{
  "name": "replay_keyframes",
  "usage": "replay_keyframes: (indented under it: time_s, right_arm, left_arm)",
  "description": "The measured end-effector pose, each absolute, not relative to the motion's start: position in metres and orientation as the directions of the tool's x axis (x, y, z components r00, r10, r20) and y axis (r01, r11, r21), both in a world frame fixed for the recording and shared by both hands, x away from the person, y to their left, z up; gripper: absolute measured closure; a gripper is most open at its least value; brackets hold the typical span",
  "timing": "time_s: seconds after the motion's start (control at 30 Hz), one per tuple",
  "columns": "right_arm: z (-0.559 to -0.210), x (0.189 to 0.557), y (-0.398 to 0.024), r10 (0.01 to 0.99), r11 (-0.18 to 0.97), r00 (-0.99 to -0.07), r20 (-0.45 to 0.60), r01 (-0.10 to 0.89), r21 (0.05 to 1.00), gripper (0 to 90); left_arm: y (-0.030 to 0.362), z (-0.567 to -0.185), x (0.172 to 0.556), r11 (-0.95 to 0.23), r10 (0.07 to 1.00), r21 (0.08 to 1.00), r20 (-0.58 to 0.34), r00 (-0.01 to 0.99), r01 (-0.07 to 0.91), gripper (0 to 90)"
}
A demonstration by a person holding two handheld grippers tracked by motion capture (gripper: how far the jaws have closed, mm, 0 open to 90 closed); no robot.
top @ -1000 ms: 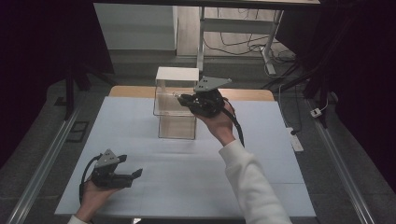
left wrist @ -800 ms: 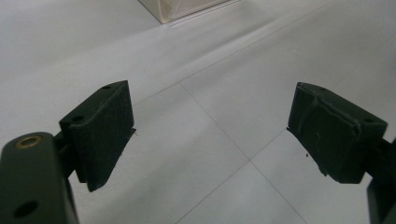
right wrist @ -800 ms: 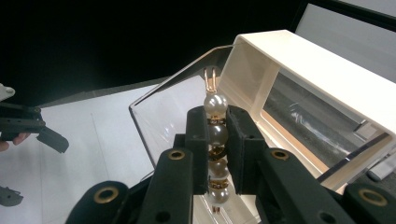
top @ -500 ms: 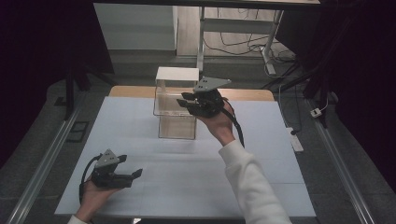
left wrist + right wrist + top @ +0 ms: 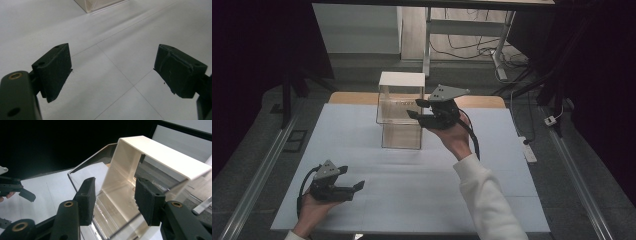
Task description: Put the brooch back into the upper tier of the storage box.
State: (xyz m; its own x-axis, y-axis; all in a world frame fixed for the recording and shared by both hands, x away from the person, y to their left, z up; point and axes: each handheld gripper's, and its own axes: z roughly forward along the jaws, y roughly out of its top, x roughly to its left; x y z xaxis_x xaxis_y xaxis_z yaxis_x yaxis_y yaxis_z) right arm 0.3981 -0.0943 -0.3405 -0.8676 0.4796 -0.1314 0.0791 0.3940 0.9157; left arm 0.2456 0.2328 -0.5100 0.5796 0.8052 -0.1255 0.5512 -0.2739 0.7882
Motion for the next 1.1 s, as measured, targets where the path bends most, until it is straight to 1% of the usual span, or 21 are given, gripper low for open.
replay_keyframes:
  time_s: [0.4, 0.5, 0.57, 0.6, 0.63, 1.1]
  right_arm:
    - [-0.345, 0.388, -0.126, 0.510, 0.381, -0.851, -0.124, 0.094, 0.920, 45.5]
    - [-0.354, 0.380, -0.148, 0.533, 0.379, -0.837, -0.121, 0.108, 0.919, 44.3]
    - [-0.357, 0.378, -0.154, 0.540, 0.376, -0.833, -0.116, 0.116, 0.919, 43.8]
    - [-0.363, 0.374, -0.168, 0.554, 0.373, -0.826, -0.108, 0.129, 0.919, 43.5]
    - [-0.363, 0.374, -0.168, 0.554, 0.373, -0.826, -0.108, 0.129, 0.919, 43.5]
    - [-0.417, 0.338, -0.266, 0.678, 0.369, -0.730, -0.084, 0.239, 0.898, 42.8]
  left_arm:
    - [0.233, -0.509, 0.245, -0.267, 0.807, 0.791, -0.129, 0.577, 0.550, 14.5]
    - [0.234, -0.509, 0.245, -0.266, 0.808, 0.792, -0.129, 0.575, 0.550, 14.5]
    - [0.234, -0.510, 0.245, -0.264, 0.807, 0.791, -0.132, 0.576, 0.551, 14.5]
    - [0.234, -0.510, 0.245, -0.262, 0.807, 0.792, -0.134, 0.576, 0.551, 14.5]
    - [0.234, -0.510, 0.245, -0.261, 0.806, 0.793, -0.135, 0.576, 0.551, 14.5]
    - [0.234, -0.509, 0.247, -0.253, 0.803, 0.793, -0.148, 0.578, 0.554, 14.5]
